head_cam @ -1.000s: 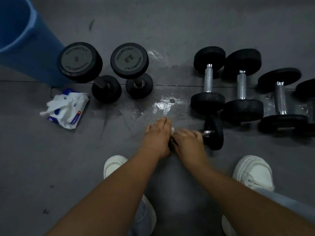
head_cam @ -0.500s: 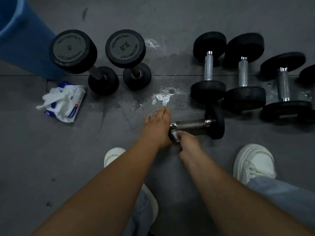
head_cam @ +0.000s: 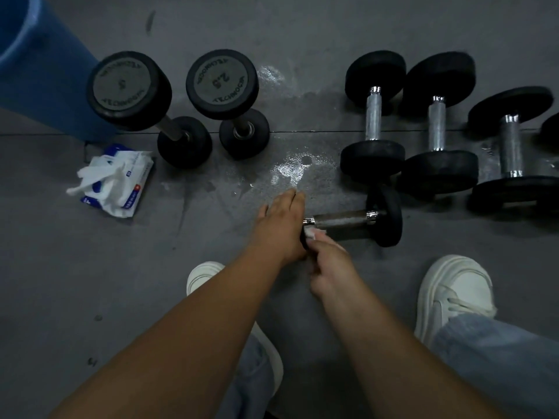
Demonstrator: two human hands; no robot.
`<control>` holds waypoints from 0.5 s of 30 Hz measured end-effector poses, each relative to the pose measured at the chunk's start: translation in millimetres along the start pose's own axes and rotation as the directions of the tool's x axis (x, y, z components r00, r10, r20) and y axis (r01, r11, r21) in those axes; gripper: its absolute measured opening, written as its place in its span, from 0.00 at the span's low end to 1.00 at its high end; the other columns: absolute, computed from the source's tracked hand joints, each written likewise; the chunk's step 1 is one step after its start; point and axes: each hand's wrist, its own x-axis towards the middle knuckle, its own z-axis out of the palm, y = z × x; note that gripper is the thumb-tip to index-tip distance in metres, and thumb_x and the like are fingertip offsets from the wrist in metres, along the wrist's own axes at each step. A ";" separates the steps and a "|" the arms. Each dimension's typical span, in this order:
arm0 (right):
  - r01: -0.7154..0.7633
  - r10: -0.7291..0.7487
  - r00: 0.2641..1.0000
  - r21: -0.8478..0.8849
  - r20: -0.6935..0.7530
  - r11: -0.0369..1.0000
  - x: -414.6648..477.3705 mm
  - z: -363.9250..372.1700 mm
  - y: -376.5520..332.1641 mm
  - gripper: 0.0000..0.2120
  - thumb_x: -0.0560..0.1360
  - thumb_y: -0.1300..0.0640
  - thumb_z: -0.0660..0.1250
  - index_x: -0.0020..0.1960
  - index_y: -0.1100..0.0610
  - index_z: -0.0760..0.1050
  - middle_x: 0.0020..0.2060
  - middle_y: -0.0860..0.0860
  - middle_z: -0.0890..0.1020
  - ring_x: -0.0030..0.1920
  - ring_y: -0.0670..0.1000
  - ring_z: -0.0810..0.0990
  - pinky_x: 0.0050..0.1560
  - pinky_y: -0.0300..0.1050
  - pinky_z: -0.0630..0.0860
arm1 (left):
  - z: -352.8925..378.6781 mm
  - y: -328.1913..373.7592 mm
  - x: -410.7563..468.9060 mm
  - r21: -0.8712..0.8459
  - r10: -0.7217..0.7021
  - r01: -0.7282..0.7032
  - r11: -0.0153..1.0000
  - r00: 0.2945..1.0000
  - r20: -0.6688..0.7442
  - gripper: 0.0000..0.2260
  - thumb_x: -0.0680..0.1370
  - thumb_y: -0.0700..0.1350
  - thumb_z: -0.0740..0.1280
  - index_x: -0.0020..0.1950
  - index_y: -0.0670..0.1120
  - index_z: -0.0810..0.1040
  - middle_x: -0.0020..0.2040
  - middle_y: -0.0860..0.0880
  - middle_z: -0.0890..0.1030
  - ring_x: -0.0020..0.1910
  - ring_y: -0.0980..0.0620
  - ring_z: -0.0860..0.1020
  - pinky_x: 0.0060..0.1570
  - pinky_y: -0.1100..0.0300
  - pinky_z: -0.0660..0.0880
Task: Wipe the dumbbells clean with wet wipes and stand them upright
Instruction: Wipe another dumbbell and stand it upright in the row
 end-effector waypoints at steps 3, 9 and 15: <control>0.095 -0.095 0.995 -0.046 0.016 0.994 -4.9 15.5 -17.3 0.07 0.77 0.65 0.66 0.54 0.58 0.77 0.38 0.53 0.81 0.34 0.48 0.78 0.31 0.37 0.75 | 1.6 0.0 -0.8 0.008 0.000 0.000 1.000 1.000 0.009 0.51 0.67 0.53 0.77 0.80 0.47 0.49 0.80 0.48 0.51 0.79 0.50 0.51 0.76 0.47 0.52; 0.535 -0.536 0.652 -0.826 0.537 -0.178 17.4 7.1 -41.8 0.09 0.77 0.54 0.65 0.44 0.57 0.81 0.40 0.55 0.80 0.42 0.55 0.78 0.39 0.45 0.71 | 5.3 -1.5 -1.3 0.030 0.005 -0.004 1.000 1.000 -0.018 0.48 0.68 0.50 0.75 0.80 0.46 0.50 0.81 0.48 0.50 0.79 0.50 0.51 0.76 0.47 0.53; 0.431 -0.525 0.497 -0.722 0.691 -0.542 17.3 -18.2 -33.3 0.07 0.74 0.52 0.68 0.48 0.50 0.83 0.52 0.48 0.80 0.55 0.56 0.75 0.51 0.50 0.68 | 6.7 -2.3 1.1 0.008 0.001 -0.001 1.000 0.999 -0.038 0.44 0.70 0.51 0.72 0.80 0.47 0.51 0.80 0.48 0.51 0.79 0.50 0.52 0.76 0.47 0.53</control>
